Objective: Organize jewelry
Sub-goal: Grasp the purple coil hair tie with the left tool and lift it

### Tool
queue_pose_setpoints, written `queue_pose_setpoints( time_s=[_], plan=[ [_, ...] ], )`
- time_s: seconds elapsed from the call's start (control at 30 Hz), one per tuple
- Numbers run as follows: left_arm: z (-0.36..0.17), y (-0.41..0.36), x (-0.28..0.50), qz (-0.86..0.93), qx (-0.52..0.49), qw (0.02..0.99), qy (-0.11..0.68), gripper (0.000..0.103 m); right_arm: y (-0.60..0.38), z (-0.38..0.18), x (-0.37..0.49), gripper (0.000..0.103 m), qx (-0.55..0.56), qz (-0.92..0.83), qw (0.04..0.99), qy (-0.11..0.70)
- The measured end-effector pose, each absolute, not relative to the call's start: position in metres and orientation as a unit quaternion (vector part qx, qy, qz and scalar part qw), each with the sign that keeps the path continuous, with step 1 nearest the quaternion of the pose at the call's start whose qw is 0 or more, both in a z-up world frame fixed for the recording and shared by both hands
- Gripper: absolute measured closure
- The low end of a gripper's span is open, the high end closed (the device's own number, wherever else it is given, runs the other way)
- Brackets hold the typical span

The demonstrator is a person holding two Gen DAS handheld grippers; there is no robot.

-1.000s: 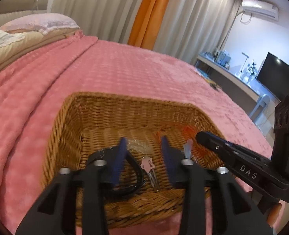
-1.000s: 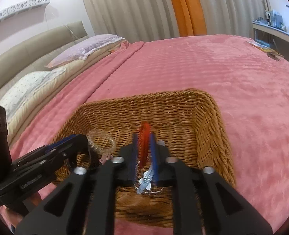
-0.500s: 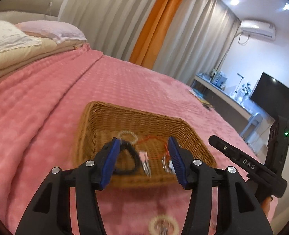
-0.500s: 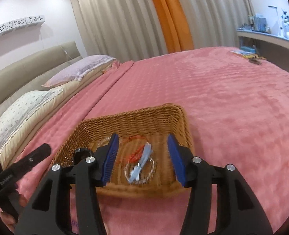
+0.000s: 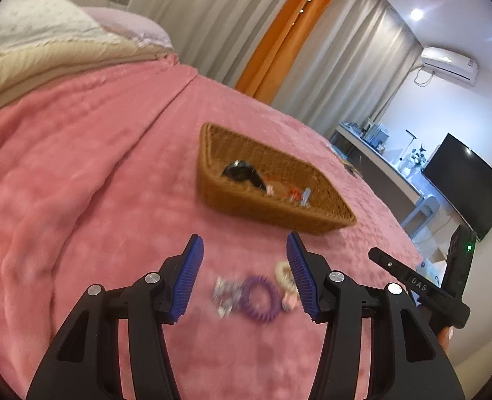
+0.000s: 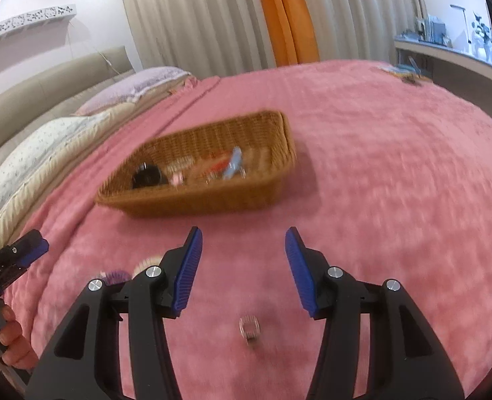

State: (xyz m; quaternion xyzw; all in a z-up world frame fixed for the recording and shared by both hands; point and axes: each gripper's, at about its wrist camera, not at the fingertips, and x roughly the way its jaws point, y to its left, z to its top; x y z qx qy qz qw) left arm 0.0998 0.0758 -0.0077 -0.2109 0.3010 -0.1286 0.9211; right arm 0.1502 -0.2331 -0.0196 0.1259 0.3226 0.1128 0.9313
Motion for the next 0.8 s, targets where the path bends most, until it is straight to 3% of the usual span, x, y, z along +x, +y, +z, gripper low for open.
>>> queue_pose_setpoints(
  time_s=[0.37, 0.5, 0.77, 0.8],
  plan=[
    [-0.048, 0.047, 0.094, -0.149, -0.207, 0.886, 0.387, 0.053, -0.240, -0.038, 0.126, 0.054, 0.106, 0.110, 0.919, 0.363],
    [-0.057, 0.041, 0.097, -0.162, -0.216, 0.874, 0.403, 0.066, -0.230, -0.050, 0.121, 0.054, 0.088, 0.124, 0.913, 0.378],
    [-0.065, 0.033, 0.107, -0.151, -0.229, 0.863, 0.423, 0.067, -0.220, -0.053, 0.117, 0.054, 0.067, 0.141, 0.914, 0.374],
    [-0.066, 0.031, 0.111, -0.146, -0.232, 0.862, 0.426, 0.071, -0.220, -0.053, 0.117, 0.054, 0.068, 0.142, 0.914, 0.373]
  ],
)
